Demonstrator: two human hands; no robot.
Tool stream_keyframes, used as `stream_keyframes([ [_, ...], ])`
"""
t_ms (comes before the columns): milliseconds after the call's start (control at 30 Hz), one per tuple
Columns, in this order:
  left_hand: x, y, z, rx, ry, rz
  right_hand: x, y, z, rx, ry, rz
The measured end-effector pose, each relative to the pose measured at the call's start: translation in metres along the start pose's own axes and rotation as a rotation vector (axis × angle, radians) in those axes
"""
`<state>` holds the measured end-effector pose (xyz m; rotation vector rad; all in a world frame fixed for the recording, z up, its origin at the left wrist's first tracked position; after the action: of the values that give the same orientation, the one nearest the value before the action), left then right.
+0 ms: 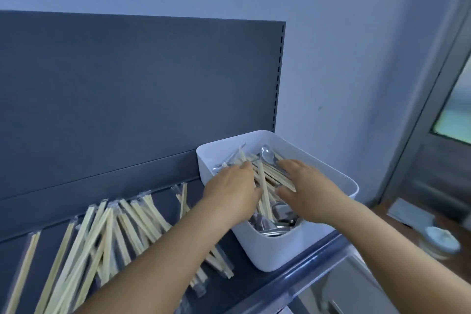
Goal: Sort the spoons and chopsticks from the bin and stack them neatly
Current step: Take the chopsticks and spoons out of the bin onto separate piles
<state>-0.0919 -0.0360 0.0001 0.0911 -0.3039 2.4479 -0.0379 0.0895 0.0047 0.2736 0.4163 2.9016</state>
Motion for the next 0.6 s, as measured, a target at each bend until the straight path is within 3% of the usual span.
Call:
stream_keyframes([
  [367, 0.051, -0.006, -0.043, 0.059, 0.211, 0.114, 0.068, -0.059, -0.026, -0.085, 0.334, -0.089],
  [500, 0.059, -0.012, -0.051, 0.097, 0.27, 0.179, 0.088, -0.066, -0.037, -0.165, 0.5, -0.009],
  [600, 0.061, -0.014, -0.054, 0.118, 0.279, 0.246, 0.101, -0.061, -0.039, -0.088, 0.559, 0.115],
])
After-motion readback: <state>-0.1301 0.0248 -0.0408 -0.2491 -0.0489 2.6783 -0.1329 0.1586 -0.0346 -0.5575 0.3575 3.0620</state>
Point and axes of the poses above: each hand's wrist, its own x-axis towards the middle knuckle, its own z-axis out of the back of the hand, y = z × x, the point moved 5 cm from there along x, towards the middle knuckle, and after that the axes turned 3 degrees about -z, right-handed, at the moved point
